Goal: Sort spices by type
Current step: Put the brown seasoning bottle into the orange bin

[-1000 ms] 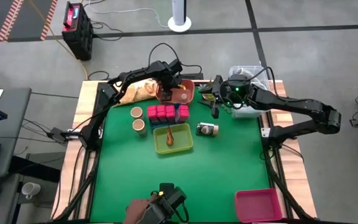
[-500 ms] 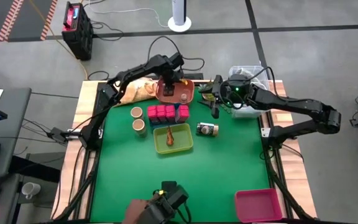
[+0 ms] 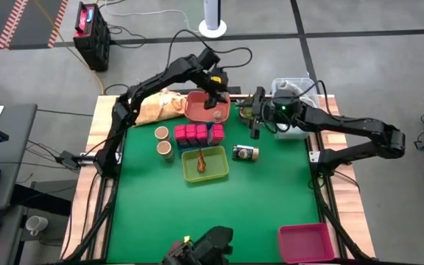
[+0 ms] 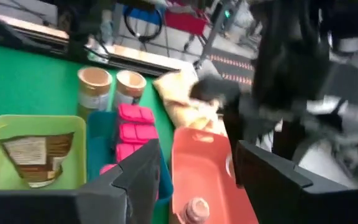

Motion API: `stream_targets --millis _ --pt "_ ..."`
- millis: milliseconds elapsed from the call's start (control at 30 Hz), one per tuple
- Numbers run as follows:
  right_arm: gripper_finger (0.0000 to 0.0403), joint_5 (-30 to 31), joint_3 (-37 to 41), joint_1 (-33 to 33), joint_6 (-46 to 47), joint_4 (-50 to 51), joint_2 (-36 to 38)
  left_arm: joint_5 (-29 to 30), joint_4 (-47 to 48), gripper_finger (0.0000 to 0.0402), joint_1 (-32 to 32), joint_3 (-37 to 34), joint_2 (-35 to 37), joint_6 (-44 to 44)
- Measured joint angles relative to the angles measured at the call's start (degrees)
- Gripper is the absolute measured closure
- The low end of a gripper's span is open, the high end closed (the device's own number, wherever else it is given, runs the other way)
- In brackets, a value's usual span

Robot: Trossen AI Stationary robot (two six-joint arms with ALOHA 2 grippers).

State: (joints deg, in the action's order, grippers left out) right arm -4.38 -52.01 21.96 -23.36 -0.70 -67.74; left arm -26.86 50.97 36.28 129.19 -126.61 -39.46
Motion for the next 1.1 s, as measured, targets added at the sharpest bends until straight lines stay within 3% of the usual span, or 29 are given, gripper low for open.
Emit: stream_targets --millis 200,367,533,767,1100 --pt "0.0158 0.3 0.8 3.2 2.1 -0.4 -2.2 -7.4 -4.4 0.0233 0.2 -3.5 0.2 0.3" --pt "0.0158 0.4 3.4 4.2 -0.9 -4.4 -4.5 -7.1 -10.0 0.0233 0.2 -11.6 -0.3 1.1" --pt "0.0158 0.6 2.5 5.5 -7.4 -5.1 -8.4 -9.2 -11.5 0.0233 0.9 -14.2 0.4 -2.0" --pt "0.0157 4.1 -7.4 4.1 -17.9 6.5 -15.7 -14.5 -9.9 0.0232 2.1 -14.2 2.5 -3.6" --pt "0.0157 11.2 -17.0 1.7 -34.4 14.6 -21.8 -14.9 -2.3 0.0226 2.0 -14.2 7.9 -8.7"
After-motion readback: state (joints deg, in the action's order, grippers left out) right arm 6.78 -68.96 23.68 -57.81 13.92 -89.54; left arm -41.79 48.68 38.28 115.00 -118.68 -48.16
